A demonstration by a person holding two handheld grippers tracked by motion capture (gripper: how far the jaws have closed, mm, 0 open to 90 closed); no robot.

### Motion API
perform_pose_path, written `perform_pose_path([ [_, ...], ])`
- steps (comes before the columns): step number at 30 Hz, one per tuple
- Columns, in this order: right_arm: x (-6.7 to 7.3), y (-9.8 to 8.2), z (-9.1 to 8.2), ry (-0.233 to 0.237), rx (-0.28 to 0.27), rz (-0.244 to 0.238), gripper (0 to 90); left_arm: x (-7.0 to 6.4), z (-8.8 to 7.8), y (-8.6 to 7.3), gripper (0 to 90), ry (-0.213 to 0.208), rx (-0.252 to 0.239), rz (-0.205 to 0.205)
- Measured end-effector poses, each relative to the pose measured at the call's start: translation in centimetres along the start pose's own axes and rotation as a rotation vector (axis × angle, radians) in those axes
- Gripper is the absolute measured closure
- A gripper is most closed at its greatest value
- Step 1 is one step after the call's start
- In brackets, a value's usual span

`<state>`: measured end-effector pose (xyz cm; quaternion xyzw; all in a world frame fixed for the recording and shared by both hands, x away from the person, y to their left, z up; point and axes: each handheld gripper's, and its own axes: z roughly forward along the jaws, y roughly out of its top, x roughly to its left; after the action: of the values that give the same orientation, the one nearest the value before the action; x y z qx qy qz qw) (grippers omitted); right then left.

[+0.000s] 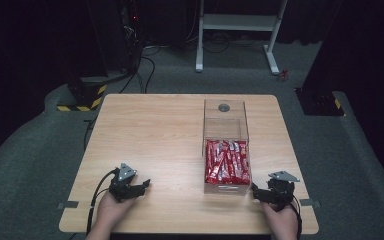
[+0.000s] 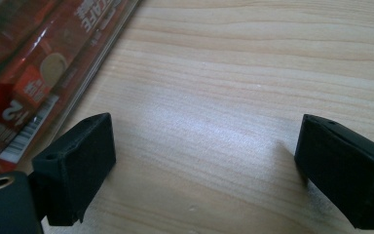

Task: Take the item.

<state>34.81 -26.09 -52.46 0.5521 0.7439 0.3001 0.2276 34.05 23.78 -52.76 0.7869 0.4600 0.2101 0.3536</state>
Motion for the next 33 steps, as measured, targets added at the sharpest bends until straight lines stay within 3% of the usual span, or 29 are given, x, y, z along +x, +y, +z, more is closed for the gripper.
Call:
perform_pose_path([
  [14, -0.19, -0.26, -0.25, 0.022, 0.0, -0.029, 7.8, 0.0, 0.01, 0.02, 31.6, 0.001, 0.002, 0.0],
  [33, -0.18, -0.19, -0.17, 0.025, -0.001, -0.029, 8.1, -0.02, -0.02, 0.02, 32.1, 0.015, 0.001, -0.01],
])
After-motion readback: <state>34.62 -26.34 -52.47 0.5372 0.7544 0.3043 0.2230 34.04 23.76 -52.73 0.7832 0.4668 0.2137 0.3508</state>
